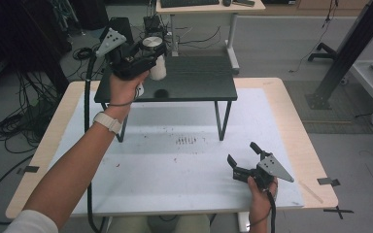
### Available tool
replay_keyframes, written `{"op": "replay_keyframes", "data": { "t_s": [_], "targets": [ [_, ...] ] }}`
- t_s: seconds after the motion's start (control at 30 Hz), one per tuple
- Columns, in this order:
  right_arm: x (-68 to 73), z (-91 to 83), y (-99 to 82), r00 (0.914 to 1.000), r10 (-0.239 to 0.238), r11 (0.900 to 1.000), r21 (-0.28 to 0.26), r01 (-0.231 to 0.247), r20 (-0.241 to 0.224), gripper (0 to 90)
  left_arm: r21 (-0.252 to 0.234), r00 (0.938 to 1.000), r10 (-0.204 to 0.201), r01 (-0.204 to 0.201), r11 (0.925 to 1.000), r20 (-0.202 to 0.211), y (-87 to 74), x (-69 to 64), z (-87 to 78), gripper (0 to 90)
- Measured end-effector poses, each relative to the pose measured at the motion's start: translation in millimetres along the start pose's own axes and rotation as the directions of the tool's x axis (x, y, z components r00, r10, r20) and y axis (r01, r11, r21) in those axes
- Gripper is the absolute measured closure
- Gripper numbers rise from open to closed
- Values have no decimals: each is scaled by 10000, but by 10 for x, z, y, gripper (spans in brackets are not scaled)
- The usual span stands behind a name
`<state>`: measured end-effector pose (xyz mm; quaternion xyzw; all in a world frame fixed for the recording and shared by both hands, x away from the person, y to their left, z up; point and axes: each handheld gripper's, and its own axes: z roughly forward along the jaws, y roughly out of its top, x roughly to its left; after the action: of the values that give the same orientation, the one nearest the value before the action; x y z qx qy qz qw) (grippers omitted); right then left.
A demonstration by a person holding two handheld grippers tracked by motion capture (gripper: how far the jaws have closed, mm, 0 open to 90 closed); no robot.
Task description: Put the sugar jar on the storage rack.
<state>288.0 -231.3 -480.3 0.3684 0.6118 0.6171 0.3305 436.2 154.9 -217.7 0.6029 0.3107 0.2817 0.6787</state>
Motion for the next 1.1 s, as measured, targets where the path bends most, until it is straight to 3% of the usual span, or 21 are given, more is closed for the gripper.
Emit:
{"op": "replay_keyframes", "data": {
  "t_s": [0.33, 0.67, 1.1],
  "targets": [
    [-3, -1, -1, 10000, 56, 10000, -34, -56, 9, 30, 178, 9994, 32, -26, 9998, -349, -104, 67, 118, 417],
    [-5, -2, -1, 10000, 83, 10000, -49, -83, 11, 30, 512, 9968, 694, -673, 9964, -398, -198, 25, 176, 417],
    [-6, -4, -1, 10000, 96, 9999, -48, -96, 17, 30, 639, 9970, 594, -562, 9964, -490, -302, 42, 173, 417]
  ]
}}
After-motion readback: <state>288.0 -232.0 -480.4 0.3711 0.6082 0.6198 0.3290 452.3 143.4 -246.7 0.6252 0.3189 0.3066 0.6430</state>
